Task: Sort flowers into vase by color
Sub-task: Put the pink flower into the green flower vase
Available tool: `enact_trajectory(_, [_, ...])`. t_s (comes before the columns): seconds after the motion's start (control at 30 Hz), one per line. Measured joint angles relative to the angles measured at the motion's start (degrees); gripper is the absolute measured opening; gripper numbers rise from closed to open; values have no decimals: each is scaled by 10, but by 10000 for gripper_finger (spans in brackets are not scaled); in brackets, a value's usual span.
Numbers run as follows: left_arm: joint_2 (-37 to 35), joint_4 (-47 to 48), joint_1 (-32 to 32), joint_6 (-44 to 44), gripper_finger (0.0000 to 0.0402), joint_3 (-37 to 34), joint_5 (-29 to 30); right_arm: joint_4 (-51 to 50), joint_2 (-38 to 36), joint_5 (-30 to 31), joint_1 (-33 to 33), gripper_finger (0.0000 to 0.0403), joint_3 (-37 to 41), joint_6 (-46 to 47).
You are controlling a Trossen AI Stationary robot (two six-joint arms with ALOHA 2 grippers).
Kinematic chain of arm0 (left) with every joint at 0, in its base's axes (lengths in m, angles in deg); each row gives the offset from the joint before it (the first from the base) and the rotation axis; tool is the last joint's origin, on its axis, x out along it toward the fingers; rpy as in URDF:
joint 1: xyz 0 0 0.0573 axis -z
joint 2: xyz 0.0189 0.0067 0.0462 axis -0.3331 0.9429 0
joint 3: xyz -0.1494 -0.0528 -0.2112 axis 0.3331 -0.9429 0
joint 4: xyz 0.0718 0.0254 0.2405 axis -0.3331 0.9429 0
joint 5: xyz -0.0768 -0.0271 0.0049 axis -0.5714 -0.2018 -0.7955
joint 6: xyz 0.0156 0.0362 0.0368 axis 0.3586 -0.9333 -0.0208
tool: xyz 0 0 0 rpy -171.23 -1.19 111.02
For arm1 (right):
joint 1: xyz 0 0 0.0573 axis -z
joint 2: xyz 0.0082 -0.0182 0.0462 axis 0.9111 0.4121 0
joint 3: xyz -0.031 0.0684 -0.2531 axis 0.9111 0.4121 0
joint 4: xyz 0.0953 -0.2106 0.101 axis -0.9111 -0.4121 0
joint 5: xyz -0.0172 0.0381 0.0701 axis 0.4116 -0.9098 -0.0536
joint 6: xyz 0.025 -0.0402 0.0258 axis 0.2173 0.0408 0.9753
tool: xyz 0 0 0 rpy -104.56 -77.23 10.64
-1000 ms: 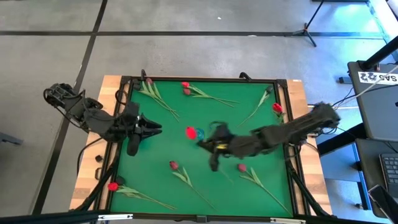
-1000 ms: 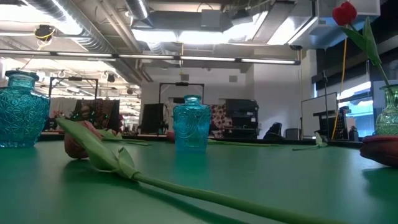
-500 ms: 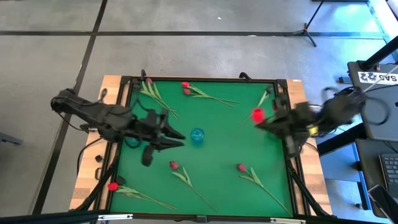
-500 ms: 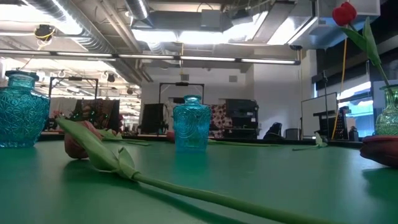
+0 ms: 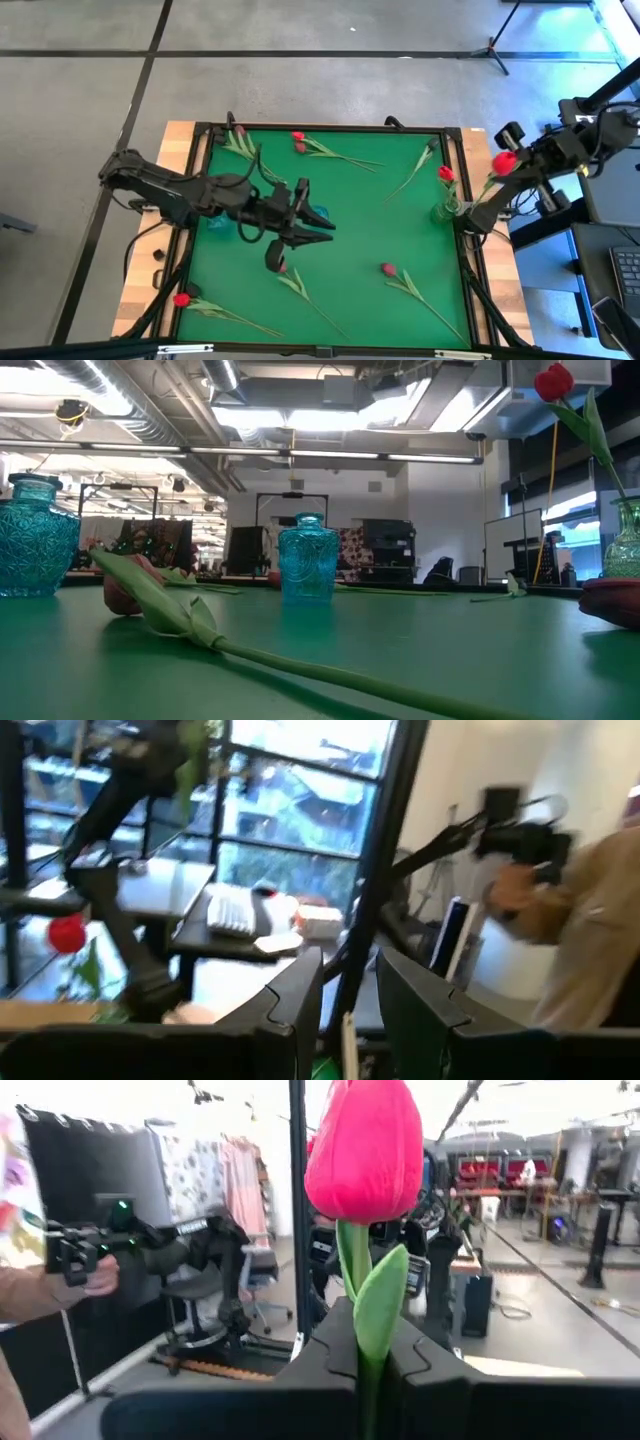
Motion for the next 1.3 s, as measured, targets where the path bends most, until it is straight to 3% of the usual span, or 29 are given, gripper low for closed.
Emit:
enact_trajectory(0.17, [17,-28,-15,0,94,0,-46,52,-113,-26,0,0,97,-32])
enact_trajectory(0.37, [31,-43,-40,3,94,0,-49,68,-199,-4,0,0,167,-56])
enact_trajectory(0.73, [31,-46,-73,15,94,0,-34,20,-258,91,0,0,225,-75])
enact_trajectory(0.9, [31,-35,-69,20,94,0,2,0,-296,90,0,0,235,-73])
enact_trajectory(1.3, [31,-42,-53,33,94,0,1,-11,-331,102,0,0,299,-64])
